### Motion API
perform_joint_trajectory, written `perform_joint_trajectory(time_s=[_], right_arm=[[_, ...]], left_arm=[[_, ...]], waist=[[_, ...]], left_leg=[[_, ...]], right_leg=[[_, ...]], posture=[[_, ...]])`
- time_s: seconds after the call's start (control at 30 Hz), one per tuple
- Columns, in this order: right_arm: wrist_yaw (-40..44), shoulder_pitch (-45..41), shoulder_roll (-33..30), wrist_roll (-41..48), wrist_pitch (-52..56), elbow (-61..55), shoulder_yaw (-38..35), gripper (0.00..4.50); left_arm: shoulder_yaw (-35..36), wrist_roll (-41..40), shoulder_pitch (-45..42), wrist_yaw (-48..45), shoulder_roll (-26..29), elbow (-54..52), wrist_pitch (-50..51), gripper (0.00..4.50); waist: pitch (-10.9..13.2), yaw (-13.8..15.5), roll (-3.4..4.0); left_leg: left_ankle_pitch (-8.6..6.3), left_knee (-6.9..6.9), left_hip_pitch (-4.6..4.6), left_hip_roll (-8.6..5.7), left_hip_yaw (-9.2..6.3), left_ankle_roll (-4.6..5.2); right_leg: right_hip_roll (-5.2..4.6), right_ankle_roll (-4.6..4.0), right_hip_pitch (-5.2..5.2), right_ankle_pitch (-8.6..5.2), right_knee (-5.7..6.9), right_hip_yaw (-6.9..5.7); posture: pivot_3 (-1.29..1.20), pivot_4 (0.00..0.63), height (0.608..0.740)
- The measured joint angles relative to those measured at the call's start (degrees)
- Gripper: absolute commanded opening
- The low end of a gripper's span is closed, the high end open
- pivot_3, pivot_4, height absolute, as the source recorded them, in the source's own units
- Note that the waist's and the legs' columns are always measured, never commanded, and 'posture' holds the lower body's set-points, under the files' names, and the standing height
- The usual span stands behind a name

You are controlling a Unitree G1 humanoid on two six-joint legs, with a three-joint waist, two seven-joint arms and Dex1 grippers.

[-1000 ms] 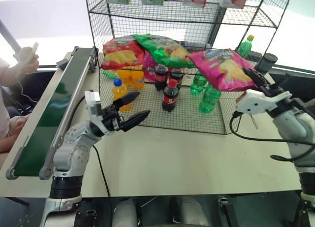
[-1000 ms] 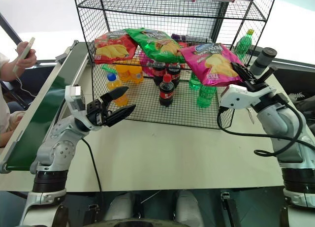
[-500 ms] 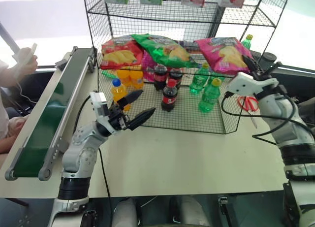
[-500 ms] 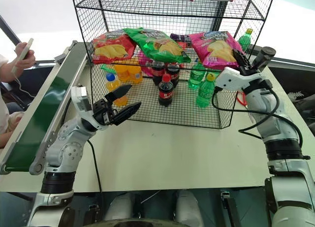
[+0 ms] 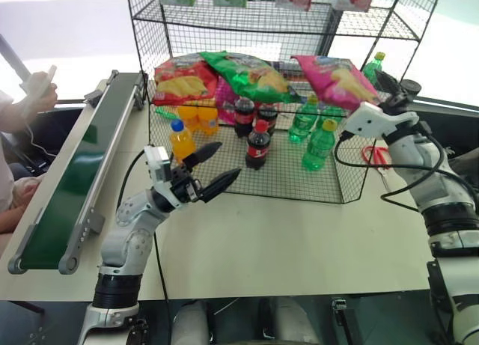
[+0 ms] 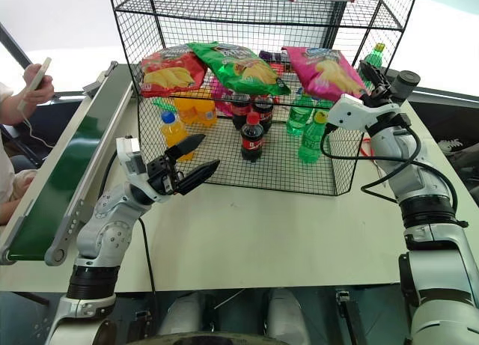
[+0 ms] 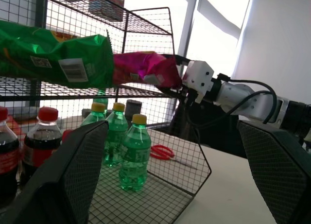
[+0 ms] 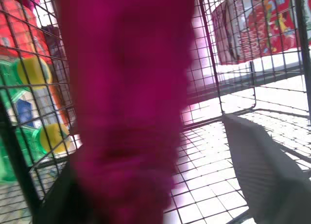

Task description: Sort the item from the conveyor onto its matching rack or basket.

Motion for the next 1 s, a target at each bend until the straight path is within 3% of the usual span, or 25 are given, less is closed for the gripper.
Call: perform_joint_trajectory(time_s=[0.3,0.5,0.6,0.8,0.87,1.0], right_arm=[[21.85,0.67,-1.31,21.21,8.41,-6.65,-5.88,4.44],[26.91,1.54,-1.50,25.01,10.51,-10.94,-6.52,4.44],[29.06,3.61,-0.37,27.62,11.64,-13.70,-6.60,3.62],[29.44,4.09,-0.09,28.01,11.54,-14.74,-6.55,0.76],[29.44,4.14,-0.08,27.97,11.47,-14.77,-6.54,0.07],[28.11,4.28,-0.36,24.96,9.30,-14.56,-5.90,0.07]], left_arm=[[-0.68,1.14,0.90,0.84,-0.29,0.01,-1.37,4.50],[-1.70,2.07,1.06,0.79,-0.28,0.59,-2.06,4.50],[-1.94,2.26,1.05,0.83,-0.24,0.60,-2.07,4.50],[-1.94,2.34,1.24,0.80,0.13,0.59,-2.08,4.50],[-1.94,2.35,1.47,0.80,0.21,0.59,-2.11,4.50],[-2.00,2.39,2.23,0.84,0.29,0.59,-2.15,4.50]], waist=[[0.01,0.22,0.02],[0.01,0.22,0.02],[0.01,0.26,0.02],[0.01,0.26,0.03],[0.01,0.26,0.03],[0.02,0.25,0.03]], left_leg=[[-0.01,0.00,-0.02,0.00,-0.02,0.02],[-0.02,0.00,-0.02,0.00,-0.04,0.04],[-0.02,-0.01,-0.02,0.01,-0.04,0.04],[-0.03,-0.01,-0.02,0.00,-0.04,0.05],[-0.03,0.00,-0.02,0.00,-0.03,0.05],[-0.02,0.00,-0.02,0.00,-0.03,0.04]], right_leg=[[0.00,-0.01,0.00,0.01,-0.01,-0.01],[-0.01,-0.01,-0.01,0.01,-0.01,-0.02],[-0.01,-0.01,-0.01,0.01,0.00,-0.03],[-0.01,-0.01,-0.02,0.01,0.00,-0.03],[-0.01,-0.01,-0.02,0.01,0.00,-0.03],[-0.02,-0.01,-0.03,0.01,0.00,-0.03]], posture=[[0.00,0.150,0.726],[0.00,0.150,0.726],[0.00,0.150,0.726],[0.00,0.150,0.726],[0.00,0.150,0.726],[0.00,0.150,0.726]])
